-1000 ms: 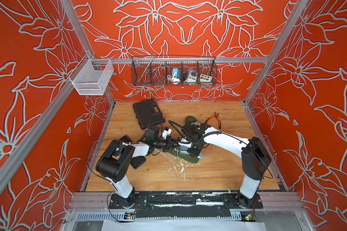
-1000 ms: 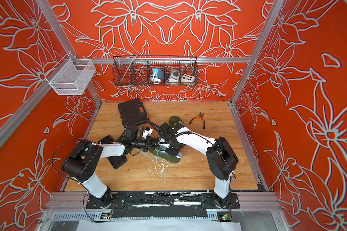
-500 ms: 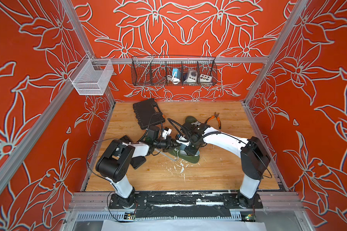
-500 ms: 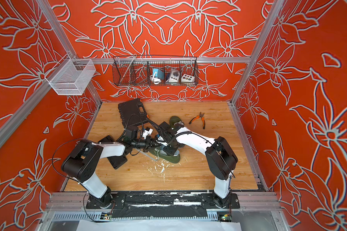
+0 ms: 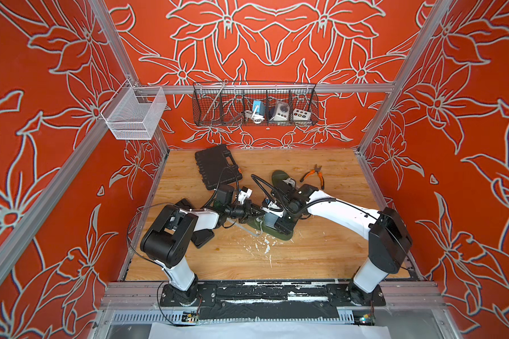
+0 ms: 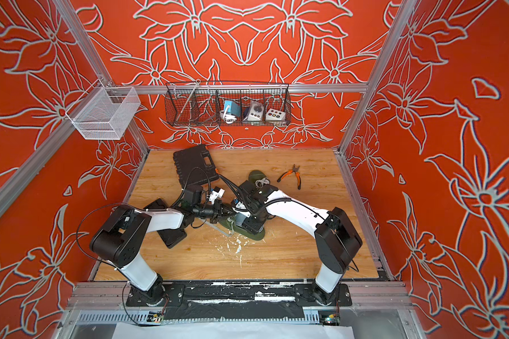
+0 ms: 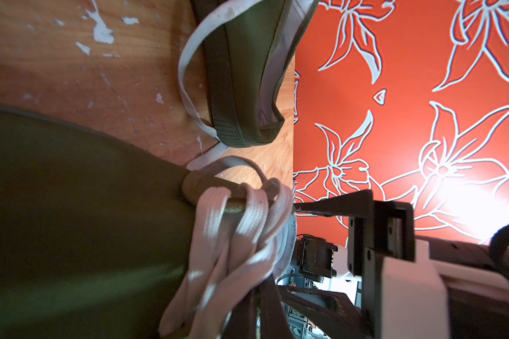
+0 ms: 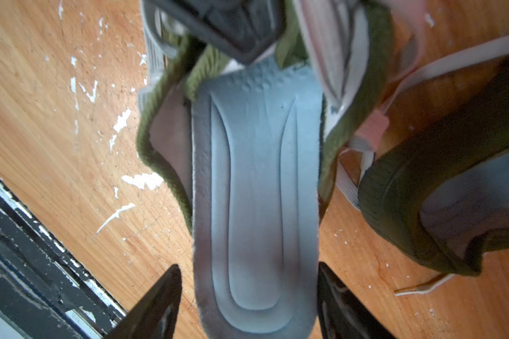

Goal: Insert the insole into the shoe

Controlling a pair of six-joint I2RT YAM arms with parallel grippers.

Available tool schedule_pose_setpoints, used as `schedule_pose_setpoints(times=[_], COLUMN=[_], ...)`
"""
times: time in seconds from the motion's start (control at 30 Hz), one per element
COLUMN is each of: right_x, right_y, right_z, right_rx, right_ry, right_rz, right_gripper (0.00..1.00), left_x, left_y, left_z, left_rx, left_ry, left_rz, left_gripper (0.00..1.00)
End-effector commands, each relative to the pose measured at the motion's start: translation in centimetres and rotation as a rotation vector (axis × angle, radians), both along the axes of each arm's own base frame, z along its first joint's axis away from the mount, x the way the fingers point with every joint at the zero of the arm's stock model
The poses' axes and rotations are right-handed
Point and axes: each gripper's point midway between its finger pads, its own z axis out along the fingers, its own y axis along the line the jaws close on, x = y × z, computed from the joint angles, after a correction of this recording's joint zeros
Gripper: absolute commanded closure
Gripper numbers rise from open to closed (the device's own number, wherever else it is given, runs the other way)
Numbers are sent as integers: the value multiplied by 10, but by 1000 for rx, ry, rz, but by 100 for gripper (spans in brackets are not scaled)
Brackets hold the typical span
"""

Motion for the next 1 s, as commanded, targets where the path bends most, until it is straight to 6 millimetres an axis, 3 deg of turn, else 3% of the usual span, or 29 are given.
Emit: schedule_pose_setpoints(times=[0.0, 0.13, 0.47, 0.97], right_x=[-11, -12, -7, 14], right_y=[-9, -12, -1, 21], right_z=[-3, -7, -5, -10], right_rx=[-27, -51, -23, 9], right_ry=[20, 25, 33, -6], right_rz=[6, 16, 21, 24], right_gripper=[29, 32, 53, 65], left_x=[-3, -2, -2, -3], left_y=[-2, -2, -3, -2], left_z=[11, 12, 12, 11], left_rx=[-21, -21, -20, -22], left_ry=[-34, -35, -34, -31], left_rz=[-28, -28, -29, -28], left_gripper=[100, 100, 100, 100])
